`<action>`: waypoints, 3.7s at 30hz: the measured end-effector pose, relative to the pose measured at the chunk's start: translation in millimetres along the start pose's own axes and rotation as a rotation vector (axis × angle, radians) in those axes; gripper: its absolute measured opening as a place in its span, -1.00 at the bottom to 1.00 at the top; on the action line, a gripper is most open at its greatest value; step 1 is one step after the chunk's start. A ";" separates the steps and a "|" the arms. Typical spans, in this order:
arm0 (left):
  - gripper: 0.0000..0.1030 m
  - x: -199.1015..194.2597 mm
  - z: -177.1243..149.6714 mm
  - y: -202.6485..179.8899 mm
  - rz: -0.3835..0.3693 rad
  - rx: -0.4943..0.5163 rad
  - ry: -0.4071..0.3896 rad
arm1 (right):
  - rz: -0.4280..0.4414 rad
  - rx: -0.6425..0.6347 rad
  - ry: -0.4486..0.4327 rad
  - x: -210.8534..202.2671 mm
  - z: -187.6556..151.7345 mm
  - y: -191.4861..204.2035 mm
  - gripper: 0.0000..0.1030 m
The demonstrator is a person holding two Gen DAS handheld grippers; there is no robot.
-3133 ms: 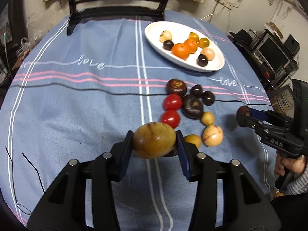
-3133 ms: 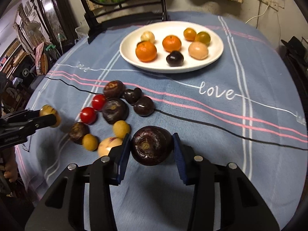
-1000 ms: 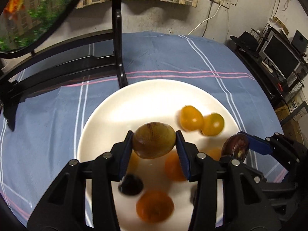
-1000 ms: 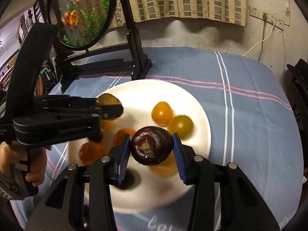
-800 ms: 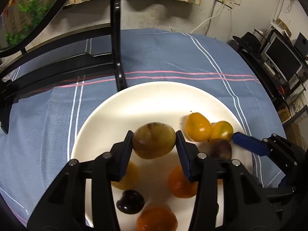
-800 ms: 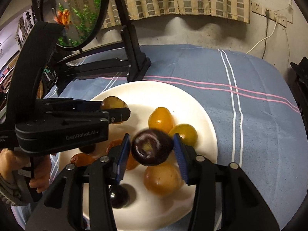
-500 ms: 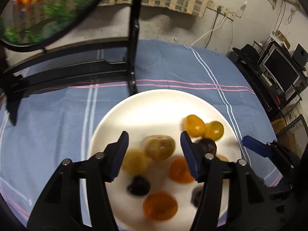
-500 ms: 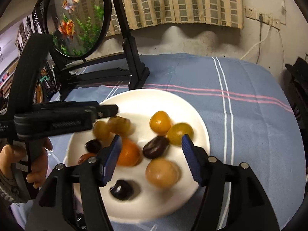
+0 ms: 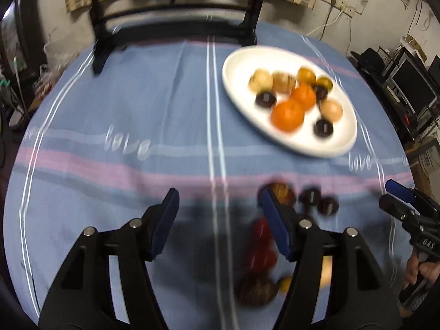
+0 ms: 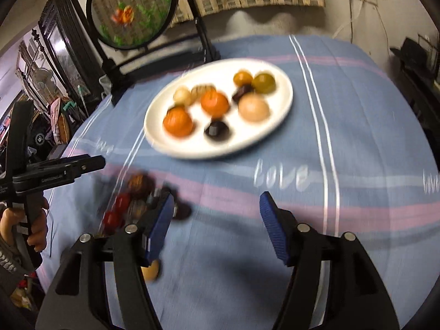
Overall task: Organize fruits
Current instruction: 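Lower the left gripper onto a dark plum and grasp it, then grasp a pale peach-coloured fruit with the right gripper while the left holds the plum, then carry the dark plum and pale fruit over the white plate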
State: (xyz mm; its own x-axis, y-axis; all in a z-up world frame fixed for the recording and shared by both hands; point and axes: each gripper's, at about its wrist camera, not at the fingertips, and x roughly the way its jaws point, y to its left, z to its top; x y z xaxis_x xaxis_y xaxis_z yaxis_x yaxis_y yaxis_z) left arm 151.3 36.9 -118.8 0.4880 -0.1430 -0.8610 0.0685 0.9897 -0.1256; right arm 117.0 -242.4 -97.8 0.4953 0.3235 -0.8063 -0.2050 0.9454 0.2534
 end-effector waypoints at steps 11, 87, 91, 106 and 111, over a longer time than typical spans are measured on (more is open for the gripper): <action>0.25 -15.9 -76.4 -15.1 -0.073 0.098 0.042 | -0.032 -0.051 -0.002 -40.9 -29.6 28.6 0.28; -0.14 -20.4 -111.8 26.0 -0.003 -0.074 0.070 | 0.094 -0.277 0.220 49.8 -45.8 83.0 -0.12; -0.14 -19.7 -111.3 26.0 -0.005 -0.075 0.073 | 0.096 -0.285 0.220 51.5 -45.3 85.2 -0.17; -0.14 -51.0 -93.5 5.7 -0.066 0.010 -0.021 | 0.014 -0.154 0.070 -20.5 -48.8 55.7 -0.18; -0.14 -63.0 -90.4 -4.6 -0.088 0.055 -0.045 | -0.027 -0.102 0.017 -47.2 -57.6 41.9 -0.18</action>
State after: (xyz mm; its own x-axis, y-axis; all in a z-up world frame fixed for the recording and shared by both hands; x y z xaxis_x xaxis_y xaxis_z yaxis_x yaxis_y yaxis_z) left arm 41.5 41.1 -108.6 0.5164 -0.2308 -0.8247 0.1600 0.9720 -0.1719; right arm 36.4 -220.3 -80.0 0.4878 0.2963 -0.8211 -0.2773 0.9445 0.1761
